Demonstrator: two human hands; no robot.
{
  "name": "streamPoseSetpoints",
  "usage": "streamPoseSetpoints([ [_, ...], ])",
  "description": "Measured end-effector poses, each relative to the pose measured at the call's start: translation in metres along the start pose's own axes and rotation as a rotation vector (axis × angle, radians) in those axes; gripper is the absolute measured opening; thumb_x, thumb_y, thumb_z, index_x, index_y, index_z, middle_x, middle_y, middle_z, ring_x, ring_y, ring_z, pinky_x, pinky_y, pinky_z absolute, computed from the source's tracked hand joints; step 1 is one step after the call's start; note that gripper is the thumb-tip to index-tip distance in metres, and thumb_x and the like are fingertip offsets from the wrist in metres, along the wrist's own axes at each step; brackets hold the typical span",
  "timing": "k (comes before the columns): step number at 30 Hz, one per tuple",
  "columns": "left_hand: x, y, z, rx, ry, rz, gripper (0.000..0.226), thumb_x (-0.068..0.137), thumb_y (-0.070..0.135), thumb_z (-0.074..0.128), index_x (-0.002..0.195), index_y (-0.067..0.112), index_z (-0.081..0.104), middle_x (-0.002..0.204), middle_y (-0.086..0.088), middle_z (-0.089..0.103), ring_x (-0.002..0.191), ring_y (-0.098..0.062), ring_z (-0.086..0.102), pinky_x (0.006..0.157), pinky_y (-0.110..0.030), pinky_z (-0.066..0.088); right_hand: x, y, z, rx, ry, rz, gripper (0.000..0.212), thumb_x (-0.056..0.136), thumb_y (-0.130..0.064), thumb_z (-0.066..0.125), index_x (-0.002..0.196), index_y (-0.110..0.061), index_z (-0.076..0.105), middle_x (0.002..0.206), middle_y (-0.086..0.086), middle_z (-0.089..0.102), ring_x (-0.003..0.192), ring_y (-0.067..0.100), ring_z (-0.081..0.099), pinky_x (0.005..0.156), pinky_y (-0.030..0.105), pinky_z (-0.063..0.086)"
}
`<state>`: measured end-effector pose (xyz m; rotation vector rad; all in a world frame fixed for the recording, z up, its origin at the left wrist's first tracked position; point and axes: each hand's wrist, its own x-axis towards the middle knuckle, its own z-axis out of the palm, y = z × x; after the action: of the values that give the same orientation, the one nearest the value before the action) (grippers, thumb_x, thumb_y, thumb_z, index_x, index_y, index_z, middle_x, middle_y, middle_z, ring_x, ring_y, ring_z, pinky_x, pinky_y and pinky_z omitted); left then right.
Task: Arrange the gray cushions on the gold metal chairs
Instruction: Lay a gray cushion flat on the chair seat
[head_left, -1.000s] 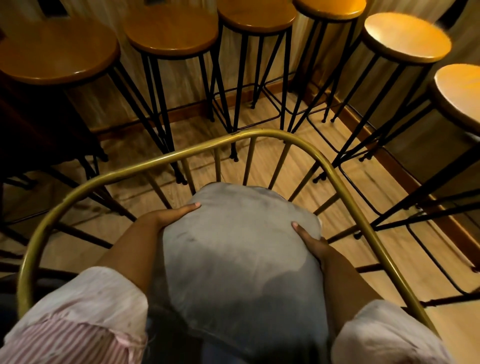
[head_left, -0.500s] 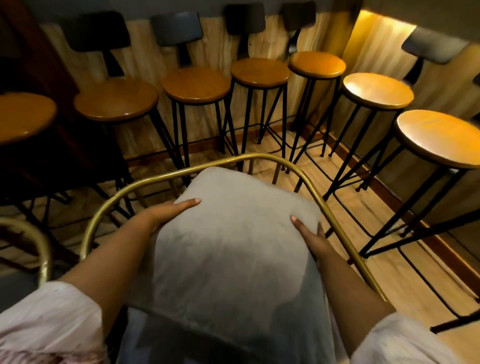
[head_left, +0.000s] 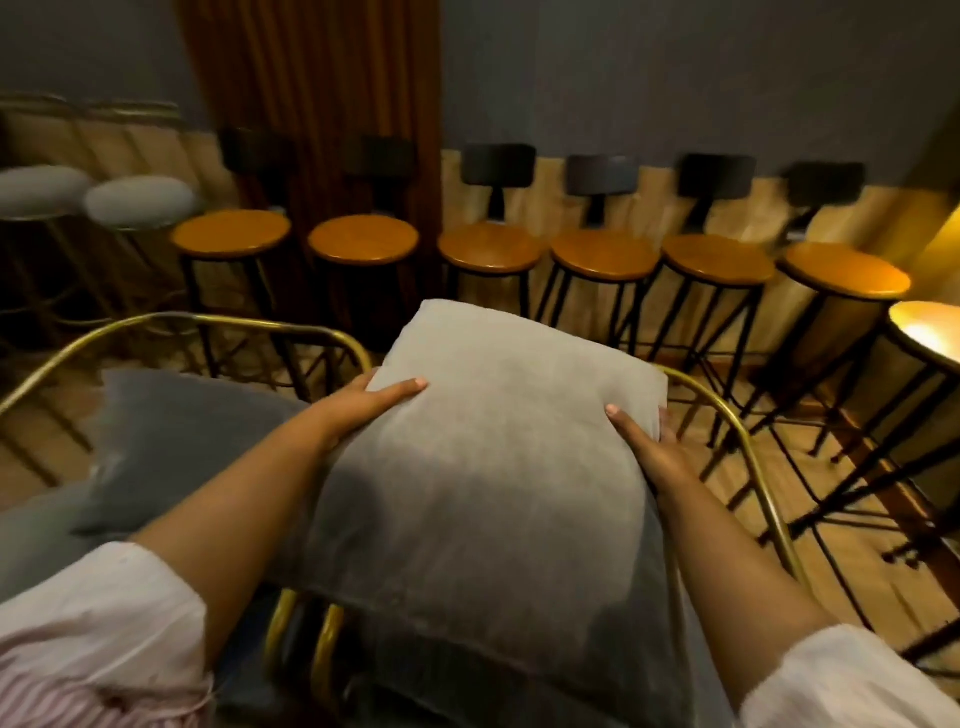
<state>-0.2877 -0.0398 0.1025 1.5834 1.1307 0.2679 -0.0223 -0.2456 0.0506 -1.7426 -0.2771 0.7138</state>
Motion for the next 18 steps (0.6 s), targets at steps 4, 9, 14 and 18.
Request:
streamPoseSetpoints([
  [4, -0.029, -0.03, -0.048, -0.053, 0.109, -0.019, 0.092, 0.07, 0.064, 0.063, 0.147, 0.03, 0.027, 0.15, -0.006, 0.038, 0.127, -0.032, 0.046, 0.099, -0.044, 0.038, -0.014, -0.016, 0.058, -0.043, -0.103, -0.03, 0.116, 0.06, -0.063, 0.077, 0.152, -0.036, 0.01, 0.158, 0.003, 0.024, 0.138, 0.033, 0.035, 0.11, 0.047, 0.036],
  [9, -0.05, -0.072, -0.124, -0.113, 0.214, -0.067, 0.096, 0.066, 0.066, 0.063, 0.147, 0.028, 0.027, 0.15, -0.007, 0.039, 0.115, -0.027, 0.048, 0.093, -0.044, 0.04, -0.029, -0.03, 0.151, -0.069, -0.254, -0.059, 0.104, 0.074, -0.048, 0.074, 0.152, -0.035, 0.007, 0.158, 0.008, 0.024, 0.136, 0.036, 0.036, 0.105, 0.047, 0.038],
  [14, -0.049, -0.107, -0.22, -0.16, 0.331, -0.139, 0.084, 0.078, 0.056, 0.062, 0.148, 0.028, 0.025, 0.15, -0.009, 0.037, 0.13, -0.036, 0.044, 0.095, -0.046, 0.04, -0.034, -0.05, 0.267, -0.092, -0.376, -0.076, 0.105, 0.074, -0.048, 0.074, 0.153, -0.033, 0.007, 0.156, 0.009, 0.027, 0.133, 0.036, 0.04, 0.102, 0.045, 0.04],
  [18, -0.028, -0.12, -0.311, -0.153, 0.405, -0.195, 0.089, 0.077, 0.059, 0.061, 0.149, 0.028, 0.021, 0.154, -0.01, 0.032, 0.134, -0.038, 0.039, 0.102, -0.049, 0.037, -0.027, -0.076, 0.371, -0.095, -0.447, -0.082, 0.107, 0.072, -0.048, 0.075, 0.153, -0.03, 0.008, 0.156, 0.008, 0.028, 0.133, 0.034, 0.041, 0.1, 0.042, 0.041],
])
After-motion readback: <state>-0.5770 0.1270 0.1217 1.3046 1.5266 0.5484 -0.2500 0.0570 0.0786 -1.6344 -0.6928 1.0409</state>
